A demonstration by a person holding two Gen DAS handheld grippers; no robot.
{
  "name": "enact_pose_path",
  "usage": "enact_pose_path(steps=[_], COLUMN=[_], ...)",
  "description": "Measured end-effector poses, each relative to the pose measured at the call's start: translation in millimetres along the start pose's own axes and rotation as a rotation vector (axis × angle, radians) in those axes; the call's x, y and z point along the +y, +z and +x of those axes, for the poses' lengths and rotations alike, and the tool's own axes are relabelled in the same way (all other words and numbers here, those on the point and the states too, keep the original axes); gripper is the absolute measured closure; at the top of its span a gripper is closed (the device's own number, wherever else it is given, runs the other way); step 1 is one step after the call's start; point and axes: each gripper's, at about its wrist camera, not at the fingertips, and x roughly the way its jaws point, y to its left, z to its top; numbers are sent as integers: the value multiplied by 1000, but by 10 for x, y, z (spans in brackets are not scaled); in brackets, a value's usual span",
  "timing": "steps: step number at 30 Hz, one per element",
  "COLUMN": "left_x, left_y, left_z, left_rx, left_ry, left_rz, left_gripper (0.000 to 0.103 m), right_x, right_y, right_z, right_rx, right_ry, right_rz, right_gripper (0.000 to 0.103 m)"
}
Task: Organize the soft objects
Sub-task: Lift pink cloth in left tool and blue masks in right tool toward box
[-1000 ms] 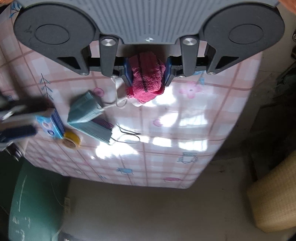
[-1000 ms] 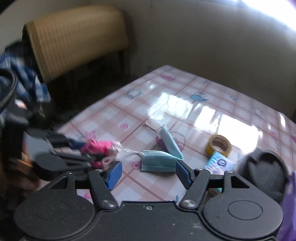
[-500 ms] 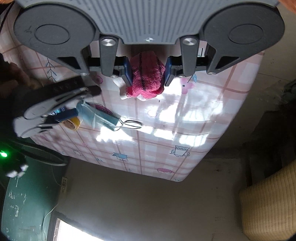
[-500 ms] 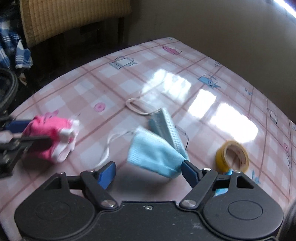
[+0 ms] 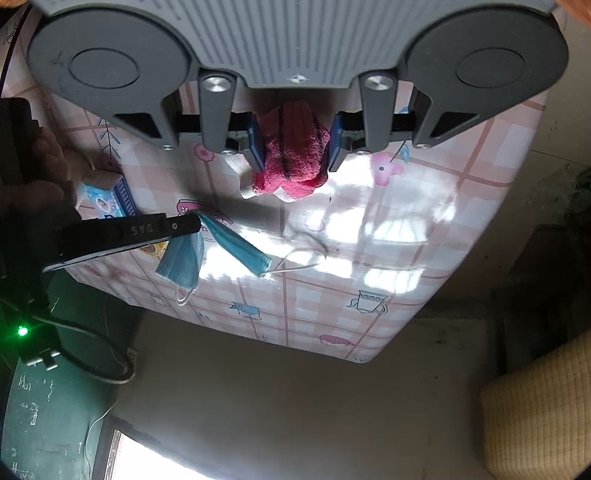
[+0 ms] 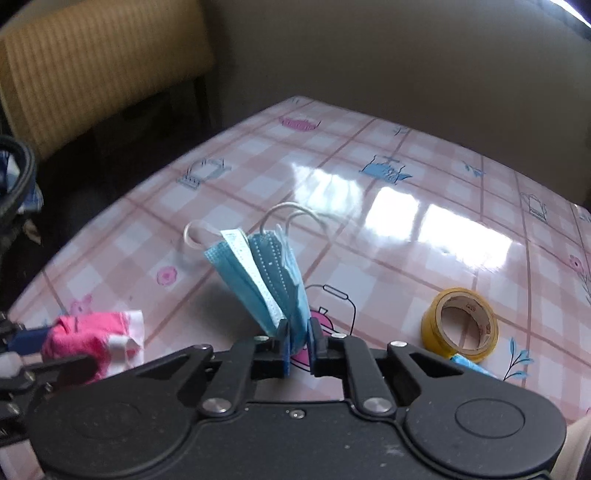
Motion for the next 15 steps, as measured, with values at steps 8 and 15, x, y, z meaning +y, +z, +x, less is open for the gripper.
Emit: enact_pose_path(steps=[8, 15], left_x=[-17, -285], left_y=[104, 239], left_z=[-47, -121], left_rx=[-28, -55], left_ry=[12, 32], left_rz=[-43, 2], left_gripper=[70, 80], right_x=[10, -50], right_y=[3, -35], right_z=[-510, -1056], right_rx=[-78, -155], right_ry=[10, -24], right_rz=[53, 80], right_gripper=[92, 92])
